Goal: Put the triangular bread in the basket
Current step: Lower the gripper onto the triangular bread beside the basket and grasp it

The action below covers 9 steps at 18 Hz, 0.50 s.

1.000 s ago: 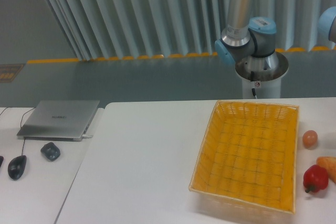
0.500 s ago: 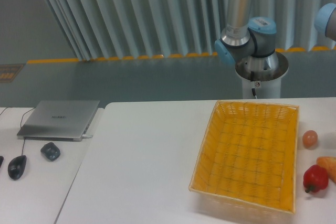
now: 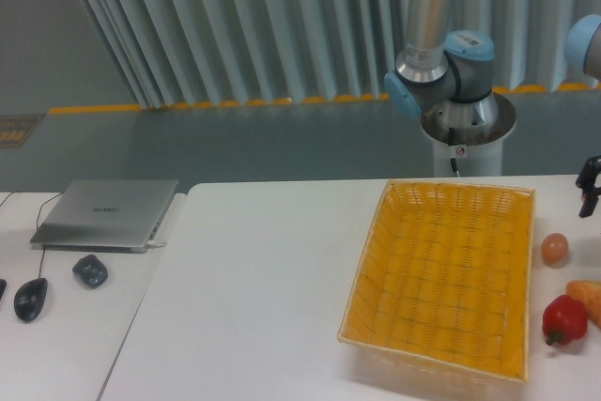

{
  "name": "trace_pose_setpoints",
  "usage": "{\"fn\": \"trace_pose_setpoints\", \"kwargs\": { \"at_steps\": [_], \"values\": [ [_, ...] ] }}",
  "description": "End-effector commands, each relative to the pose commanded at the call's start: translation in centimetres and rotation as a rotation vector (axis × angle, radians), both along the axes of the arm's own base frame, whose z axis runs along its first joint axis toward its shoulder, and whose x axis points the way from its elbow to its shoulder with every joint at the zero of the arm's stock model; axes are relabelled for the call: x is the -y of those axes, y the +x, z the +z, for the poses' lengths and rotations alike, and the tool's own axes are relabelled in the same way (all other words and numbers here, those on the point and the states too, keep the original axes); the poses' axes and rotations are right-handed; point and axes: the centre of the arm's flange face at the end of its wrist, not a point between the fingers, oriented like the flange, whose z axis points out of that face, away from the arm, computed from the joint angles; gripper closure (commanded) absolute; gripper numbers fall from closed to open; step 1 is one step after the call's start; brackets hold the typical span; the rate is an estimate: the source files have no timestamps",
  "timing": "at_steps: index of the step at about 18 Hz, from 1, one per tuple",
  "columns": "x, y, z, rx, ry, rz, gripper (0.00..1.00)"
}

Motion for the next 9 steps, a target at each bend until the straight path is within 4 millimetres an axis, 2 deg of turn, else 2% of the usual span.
{"fn": "trace_pose_setpoints", "kwargs": {
  "at_steps": [3,9],
  "values": [
    [-0.1,-0.9,-0.5,-0.046,0.018,0.009,0.00],
    [0.1,-2.9,-2.9,-0.055,0.021,0.041,0.00]
  ]
}}
